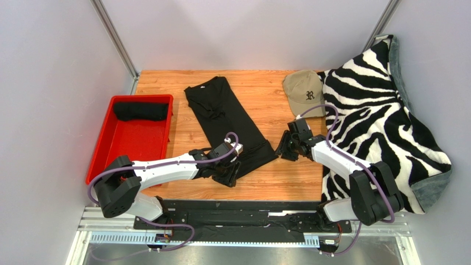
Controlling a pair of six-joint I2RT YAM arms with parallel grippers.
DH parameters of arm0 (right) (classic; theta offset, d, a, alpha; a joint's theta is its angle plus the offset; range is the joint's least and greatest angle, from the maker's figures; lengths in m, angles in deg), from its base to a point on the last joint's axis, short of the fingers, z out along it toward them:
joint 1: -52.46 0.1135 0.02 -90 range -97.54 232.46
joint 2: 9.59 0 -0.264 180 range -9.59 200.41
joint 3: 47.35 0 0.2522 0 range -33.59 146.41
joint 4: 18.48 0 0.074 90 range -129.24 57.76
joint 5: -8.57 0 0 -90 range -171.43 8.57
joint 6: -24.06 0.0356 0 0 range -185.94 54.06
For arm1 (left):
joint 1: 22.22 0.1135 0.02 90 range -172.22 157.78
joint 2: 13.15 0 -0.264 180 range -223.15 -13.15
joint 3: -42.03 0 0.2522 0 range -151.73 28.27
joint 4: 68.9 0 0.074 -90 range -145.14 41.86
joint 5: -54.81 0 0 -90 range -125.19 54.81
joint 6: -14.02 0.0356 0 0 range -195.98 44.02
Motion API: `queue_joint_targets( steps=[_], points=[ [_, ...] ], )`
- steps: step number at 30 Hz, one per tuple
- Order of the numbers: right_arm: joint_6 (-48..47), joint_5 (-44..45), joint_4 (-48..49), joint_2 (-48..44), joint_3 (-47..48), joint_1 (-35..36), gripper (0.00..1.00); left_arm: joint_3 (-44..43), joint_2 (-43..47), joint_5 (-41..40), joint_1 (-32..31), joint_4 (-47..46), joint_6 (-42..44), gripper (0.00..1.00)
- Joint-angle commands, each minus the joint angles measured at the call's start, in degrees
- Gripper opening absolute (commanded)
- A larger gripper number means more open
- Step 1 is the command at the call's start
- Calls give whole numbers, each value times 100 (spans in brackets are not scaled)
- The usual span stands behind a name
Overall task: Roll the t-shirts
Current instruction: Roll the T-shirt to the center of the board.
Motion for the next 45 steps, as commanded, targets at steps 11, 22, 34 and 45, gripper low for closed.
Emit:
queue_joint_targets(
  steps=[11,22,34,45],
  points=[
    [228,-209,577,311,-297,-110,41,-580,-411,-916,-406,124,661,51],
    [254,-200,709,390,-332,-118,38,-555,-973,-1092,-450,-95,803,48],
    [298,-95,973,601,-341,-127,35,-528,-1070,-1092,-450,-140,855,24],
    [132,274,473,-22,-315,-136,5,-537,-780,-653,-521,-60,925,0]
  ],
)
